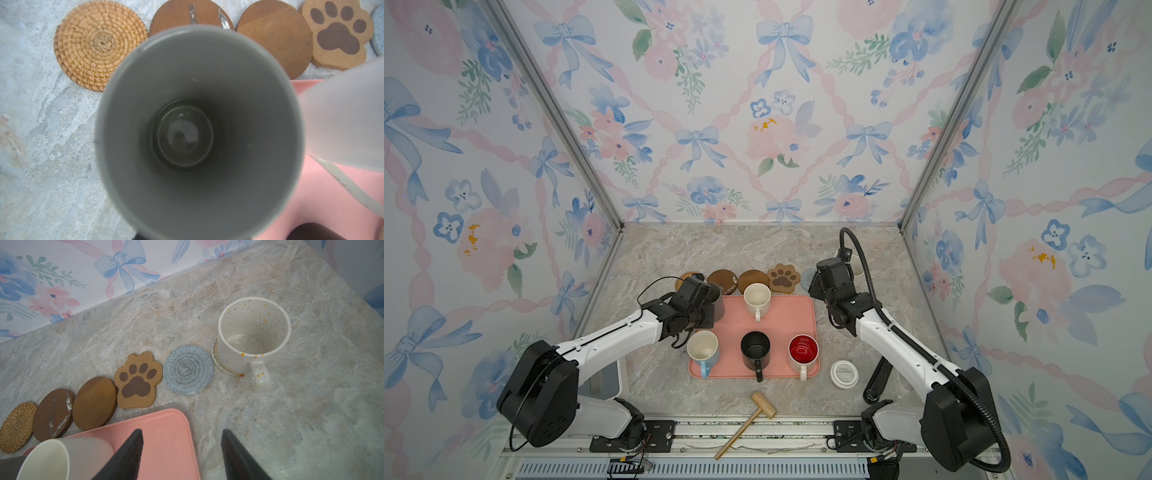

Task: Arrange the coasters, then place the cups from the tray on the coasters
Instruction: 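Lift the grey mug off the tray with the left gripper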

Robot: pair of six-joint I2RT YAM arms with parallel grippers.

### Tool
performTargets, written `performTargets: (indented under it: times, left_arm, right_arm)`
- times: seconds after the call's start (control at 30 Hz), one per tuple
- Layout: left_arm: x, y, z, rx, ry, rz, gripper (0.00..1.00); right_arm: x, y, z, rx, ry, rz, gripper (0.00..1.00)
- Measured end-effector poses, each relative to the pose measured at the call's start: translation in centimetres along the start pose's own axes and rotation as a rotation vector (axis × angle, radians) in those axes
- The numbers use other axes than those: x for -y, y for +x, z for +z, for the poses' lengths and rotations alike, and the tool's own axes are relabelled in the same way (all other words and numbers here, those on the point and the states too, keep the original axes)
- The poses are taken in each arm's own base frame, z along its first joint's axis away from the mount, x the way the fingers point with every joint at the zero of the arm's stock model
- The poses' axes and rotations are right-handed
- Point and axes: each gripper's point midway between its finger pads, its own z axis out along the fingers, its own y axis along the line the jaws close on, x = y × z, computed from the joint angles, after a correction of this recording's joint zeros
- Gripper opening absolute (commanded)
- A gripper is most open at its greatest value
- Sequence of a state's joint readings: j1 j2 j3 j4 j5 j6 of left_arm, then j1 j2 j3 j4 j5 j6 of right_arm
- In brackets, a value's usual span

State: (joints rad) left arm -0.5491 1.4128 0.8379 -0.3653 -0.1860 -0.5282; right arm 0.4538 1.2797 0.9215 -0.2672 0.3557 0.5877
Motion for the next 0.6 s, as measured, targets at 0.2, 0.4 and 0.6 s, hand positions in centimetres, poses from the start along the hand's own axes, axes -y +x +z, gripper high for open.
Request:
performTargets:
  times: [0.2, 0.4, 0.6]
  left_arm:
    - [0.07, -0.07, 0.11, -0.002, -0.001, -0.003, 0.24]
    - [0.06, -0.11, 0.14, -0.002, -0.002, -0.009, 0.08]
    - [-0.09, -0.24, 0.18, 0.003, -0.013, -0.007, 0.0]
  right_arm:
    - [-0.05, 0.08, 0.06, -0.004, -0.002, -0.001, 0.63]
    - [-0.01, 0.35, 0.35, -0.012, 0.003, -0.004, 0.63]
    - [0.01, 0.43, 0.44, -0.015, 0.005, -0.006, 0.63]
